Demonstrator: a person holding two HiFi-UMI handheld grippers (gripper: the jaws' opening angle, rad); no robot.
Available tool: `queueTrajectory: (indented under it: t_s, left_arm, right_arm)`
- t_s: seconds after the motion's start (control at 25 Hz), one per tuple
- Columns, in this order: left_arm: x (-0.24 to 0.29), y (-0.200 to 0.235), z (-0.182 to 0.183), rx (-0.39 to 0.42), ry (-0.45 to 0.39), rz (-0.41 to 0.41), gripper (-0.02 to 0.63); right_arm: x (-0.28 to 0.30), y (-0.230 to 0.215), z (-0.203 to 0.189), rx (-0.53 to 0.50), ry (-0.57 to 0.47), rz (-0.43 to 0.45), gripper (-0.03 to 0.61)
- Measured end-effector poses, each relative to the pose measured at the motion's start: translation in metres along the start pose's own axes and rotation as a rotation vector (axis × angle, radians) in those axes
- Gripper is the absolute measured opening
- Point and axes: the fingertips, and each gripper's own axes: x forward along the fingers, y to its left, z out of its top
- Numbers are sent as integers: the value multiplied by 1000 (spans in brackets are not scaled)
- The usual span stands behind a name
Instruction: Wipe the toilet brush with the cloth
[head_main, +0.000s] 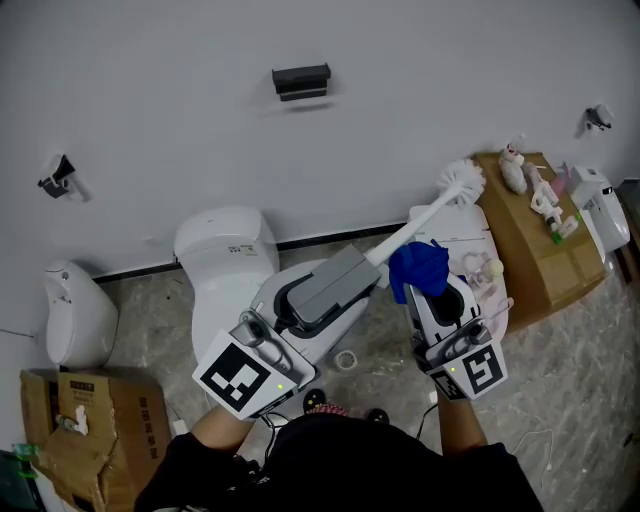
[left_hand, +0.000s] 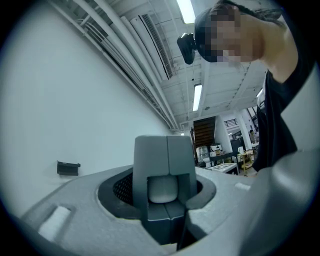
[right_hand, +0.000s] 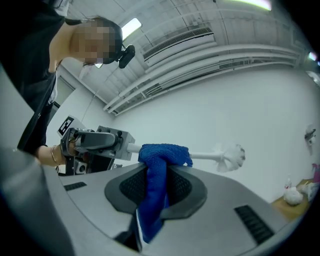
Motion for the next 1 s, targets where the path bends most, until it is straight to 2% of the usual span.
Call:
queueTrajectory:
  t_s: [0.28,0.56,1.0]
  left_arm:
    - [0,-9,5,4,-9,-31,186]
    - [6,-17,1,-7,1,-66,186]
    - [-5,-19,3,-23,-10,-77,186]
  right_arm:
    - [8,14,-13,16,27,23,74]
    - [23,30,-7,20,2,77,74]
    - [30,43,8,37,-29,87,75]
